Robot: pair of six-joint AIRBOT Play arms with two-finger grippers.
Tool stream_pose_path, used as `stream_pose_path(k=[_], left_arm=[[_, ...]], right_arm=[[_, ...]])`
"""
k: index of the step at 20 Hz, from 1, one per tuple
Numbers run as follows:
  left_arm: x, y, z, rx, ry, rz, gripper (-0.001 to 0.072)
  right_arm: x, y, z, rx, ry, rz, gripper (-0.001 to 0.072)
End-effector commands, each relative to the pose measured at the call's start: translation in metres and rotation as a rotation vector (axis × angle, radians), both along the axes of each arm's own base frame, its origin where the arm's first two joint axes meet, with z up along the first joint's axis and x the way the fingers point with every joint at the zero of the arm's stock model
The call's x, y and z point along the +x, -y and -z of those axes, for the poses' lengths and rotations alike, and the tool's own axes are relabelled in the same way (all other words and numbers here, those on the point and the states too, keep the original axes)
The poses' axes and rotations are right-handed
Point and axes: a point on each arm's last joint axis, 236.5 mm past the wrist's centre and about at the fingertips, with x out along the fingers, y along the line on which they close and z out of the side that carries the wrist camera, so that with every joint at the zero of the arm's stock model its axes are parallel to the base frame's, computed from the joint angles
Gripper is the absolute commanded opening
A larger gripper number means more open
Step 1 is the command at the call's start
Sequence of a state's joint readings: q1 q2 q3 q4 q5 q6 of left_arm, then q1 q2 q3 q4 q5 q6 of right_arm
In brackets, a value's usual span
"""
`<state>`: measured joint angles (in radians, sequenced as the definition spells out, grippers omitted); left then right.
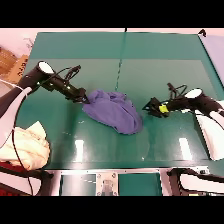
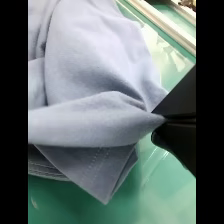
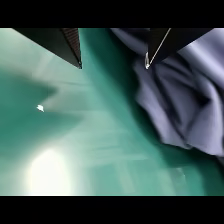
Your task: Fold the shirts.
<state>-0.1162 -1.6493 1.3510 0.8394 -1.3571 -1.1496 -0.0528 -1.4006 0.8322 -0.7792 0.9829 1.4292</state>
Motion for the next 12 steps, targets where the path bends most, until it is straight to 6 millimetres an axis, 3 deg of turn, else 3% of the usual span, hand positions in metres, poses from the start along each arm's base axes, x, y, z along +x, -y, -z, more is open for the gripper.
stream_pose_path(k=[1, 3, 6, 8, 9, 10, 12], left_arm=[[0.0, -0.013, 0.004, 0.041, 0.006, 0.012, 0.0025], [0.0, -0.016, 0.006, 0.056, 0.007, 0.017, 0.0025], [0.0, -0.017, 0.007, 0.062, 0.009, 0.017, 0.0025], [0.003, -0.017, 0.008, 0.063, 0.018, 0.011, 0.0024], [0.004, -0.017, 0.008, 0.064, 0.024, 0.006, 0.0025], [0.005, -0.018, 0.008, 0.064, 0.027, 0.005, 0.0025], [0.005, -0.02, 0.01, 0.077, 0.027, 0.009, 0.0025]], right_arm=[[0.015, -0.054, 0.007, 0.106, 0.038, -0.01, 0.0473], [0.024, -0.074, 0.01, 0.146, 0.056, -0.016, 0.0471], [0.043, -0.089, 0.013, 0.179, 0.057, -0.012, 0.0466], [0.054, -0.096, 0.014, 0.192, 0.062, -0.016, 0.0308], [0.058, -0.099, 0.013, 0.195, 0.07, -0.024, 0.0199], [0.061, -0.102, 0.009, 0.195, 0.094, -0.049, 0.0041], [0.067, -0.104, -0.003, 0.205, 0.135, -0.091, 0.0021]])
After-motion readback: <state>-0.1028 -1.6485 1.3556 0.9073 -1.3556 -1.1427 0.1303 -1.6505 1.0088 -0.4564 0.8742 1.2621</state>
